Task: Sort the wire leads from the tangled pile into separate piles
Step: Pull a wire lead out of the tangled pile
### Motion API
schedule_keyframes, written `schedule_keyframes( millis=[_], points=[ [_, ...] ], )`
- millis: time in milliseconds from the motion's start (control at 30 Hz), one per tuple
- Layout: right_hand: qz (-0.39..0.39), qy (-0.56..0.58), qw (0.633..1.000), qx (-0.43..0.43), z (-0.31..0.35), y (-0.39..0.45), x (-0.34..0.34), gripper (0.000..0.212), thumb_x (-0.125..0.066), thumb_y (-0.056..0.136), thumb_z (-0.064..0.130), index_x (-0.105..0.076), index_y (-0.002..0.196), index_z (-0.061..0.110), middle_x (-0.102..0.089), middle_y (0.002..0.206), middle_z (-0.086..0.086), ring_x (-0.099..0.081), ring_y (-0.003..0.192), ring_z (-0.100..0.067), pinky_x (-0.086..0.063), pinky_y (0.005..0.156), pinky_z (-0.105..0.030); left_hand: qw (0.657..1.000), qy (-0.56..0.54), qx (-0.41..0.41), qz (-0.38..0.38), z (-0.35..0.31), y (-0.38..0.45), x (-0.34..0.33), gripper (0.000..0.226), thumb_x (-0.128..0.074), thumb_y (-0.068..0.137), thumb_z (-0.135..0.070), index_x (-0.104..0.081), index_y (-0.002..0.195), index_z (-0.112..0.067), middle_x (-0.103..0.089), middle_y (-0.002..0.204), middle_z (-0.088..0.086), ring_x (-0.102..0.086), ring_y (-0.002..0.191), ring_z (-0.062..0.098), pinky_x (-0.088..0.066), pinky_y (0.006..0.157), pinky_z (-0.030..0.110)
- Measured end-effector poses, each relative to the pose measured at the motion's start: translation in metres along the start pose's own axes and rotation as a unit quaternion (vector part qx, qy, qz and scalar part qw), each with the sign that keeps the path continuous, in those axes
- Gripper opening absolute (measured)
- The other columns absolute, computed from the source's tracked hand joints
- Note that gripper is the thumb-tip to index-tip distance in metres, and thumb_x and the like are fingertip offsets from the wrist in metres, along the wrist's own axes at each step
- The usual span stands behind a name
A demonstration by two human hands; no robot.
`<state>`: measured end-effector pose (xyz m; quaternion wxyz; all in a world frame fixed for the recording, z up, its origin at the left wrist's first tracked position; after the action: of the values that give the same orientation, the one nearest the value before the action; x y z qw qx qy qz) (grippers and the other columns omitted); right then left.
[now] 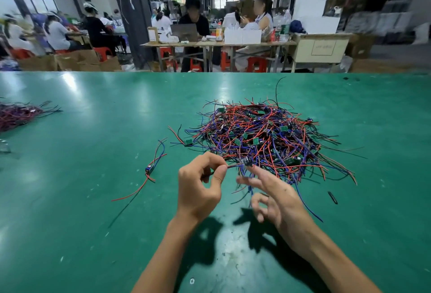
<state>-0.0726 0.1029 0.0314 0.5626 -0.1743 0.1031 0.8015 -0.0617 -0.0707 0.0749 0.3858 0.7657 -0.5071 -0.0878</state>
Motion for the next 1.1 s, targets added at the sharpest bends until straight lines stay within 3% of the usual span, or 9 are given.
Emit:
schedule_keyframes(
  millis=[167, 333, 500, 600, 700, 800, 900, 1000, 1100],
  points=[
    [-0.042, 0.137, 0.990, -0.004, 0.011, -0.001, 0.016, 0.031, -0.066, 0.089, 0.039, -0.075, 0.115, 0.026, -0.074, 0.116, 0.002, -0.058, 0.060, -0.001, -0.050, 0.051, -0.014, 0.997, -0.022, -0.054, 0.049, -0.014, -0.012, -0.014, 0.007, -0.060, 0.089, -0.021, -0.060, 0.082, -0.022, -0.046, 0.055, -0.005, -0.040, 0.047, 0.016, -0.030, 0.047, 0.023],
    [-0.117, 0.080, 0.990, 0.028, 0.021, -0.003, 0.032, 0.017, -0.068, 0.086, 0.021, -0.083, 0.092, 0.025, -0.077, 0.092, 0.001, -0.070, 0.065, -0.004, -0.054, 0.052, -0.013, 0.997, 0.010, -0.025, 0.079, -0.009, -0.015, -0.026, 0.012, -0.060, 0.092, -0.030, -0.062, 0.083, -0.023, -0.042, 0.051, 0.001, -0.035, 0.043, 0.018, -0.029, 0.045, 0.024],
    [-0.114, 0.116, 0.985, 0.049, 0.025, -0.004, 0.037, 0.029, -0.071, 0.078, 0.013, -0.076, 0.107, 0.012, -0.074, 0.089, -0.007, -0.076, 0.080, -0.017, -0.058, 0.064, -0.016, 0.996, -0.013, 0.043, 0.074, 0.000, -0.014, -0.030, 0.016, -0.064, 0.092, -0.033, -0.070, 0.083, -0.021, -0.050, 0.048, 0.008, -0.045, 0.043, 0.029, -0.039, 0.044, 0.040],
    [-0.134, 0.069, 0.986, 0.075, 0.027, -0.004, 0.039, 0.030, -0.074, 0.077, 0.014, -0.071, 0.107, 0.008, -0.074, 0.086, -0.007, -0.075, 0.075, -0.021, -0.058, 0.064, -0.019, 0.991, -0.015, 0.075, 0.108, 0.003, -0.014, -0.032, 0.015, -0.064, 0.090, -0.031, -0.070, 0.081, -0.021, -0.055, 0.049, 0.008, -0.049, 0.045, 0.026, -0.040, 0.046, 0.036],
    [-0.156, 0.029, 0.983, 0.093, 0.027, -0.005, 0.040, 0.025, -0.075, 0.076, 0.020, -0.070, 0.098, 0.009, -0.074, 0.081, -0.008, -0.073, 0.064, -0.020, -0.057, 0.057, -0.020, 0.965, -0.069, 0.138, 0.210, 0.008, -0.019, -0.044, 0.014, -0.062, 0.088, -0.034, -0.073, 0.092, -0.025, -0.070, 0.065, 0.001, -0.061, 0.054, 0.012, -0.045, 0.054, 0.023],
    [-0.132, -0.016, 0.987, 0.087, 0.024, -0.005, 0.036, 0.025, -0.075, 0.077, 0.020, -0.073, 0.099, 0.010, -0.076, 0.084, -0.013, -0.071, 0.064, -0.016, -0.056, 0.059, -0.020, 0.916, -0.201, 0.199, 0.286, 0.001, -0.027, -0.061, 0.018, -0.065, 0.095, -0.027, -0.073, 0.111, -0.024, -0.077, 0.092, 0.007, -0.064, 0.061, 0.019, -0.050, 0.056, 0.025],
    [-0.097, -0.052, 0.990, 0.092, 0.024, -0.005, 0.032, 0.029, -0.072, 0.082, 0.016, -0.074, 0.111, 0.010, -0.075, 0.087, -0.011, -0.068, 0.070, -0.013, -0.055, 0.063, -0.020, 0.900, -0.251, 0.216, 0.283, -0.004, -0.029, -0.066, 0.021, -0.058, 0.100, -0.012, -0.071, 0.117, -0.015, -0.077, 0.093, 0.011, -0.061, 0.052, 0.018, -0.052, 0.053, 0.025],
    [-0.089, -0.073, 0.988, 0.103, 0.027, -0.008, 0.032, 0.024, -0.074, 0.080, 0.022, -0.077, 0.102, 0.012, -0.075, 0.086, -0.008, -0.068, 0.073, -0.015, -0.054, 0.065, -0.020, 0.888, -0.281, 0.249, 0.266, -0.001, -0.029, -0.064, 0.028, -0.055, 0.099, -0.006, -0.065, 0.124, -0.002, -0.075, 0.086, 0.013, -0.059, 0.050, 0.014, -0.052, 0.053, 0.023],
    [-0.130, -0.039, 0.984, 0.112, 0.025, -0.008, 0.038, 0.022, -0.075, 0.077, 0.021, -0.075, 0.097, 0.010, -0.074, 0.083, -0.004, -0.070, 0.072, -0.014, -0.055, 0.063, -0.019, 0.868, -0.322, 0.270, 0.264, -0.002, -0.029, -0.064, 0.033, -0.054, 0.098, -0.002, -0.058, 0.130, 0.004, -0.074, 0.088, 0.013, -0.061, 0.054, 0.015, -0.053, 0.057, 0.024]
  ],
)
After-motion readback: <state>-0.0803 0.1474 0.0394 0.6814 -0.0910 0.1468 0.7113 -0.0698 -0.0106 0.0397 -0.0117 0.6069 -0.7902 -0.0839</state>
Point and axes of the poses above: each hand's wrist, its own y-axis towards the middle knuckle, its own x-axis out of the back of the hand, z = x × y, the point moved 6 cm from there along y, towards the middle knuckle
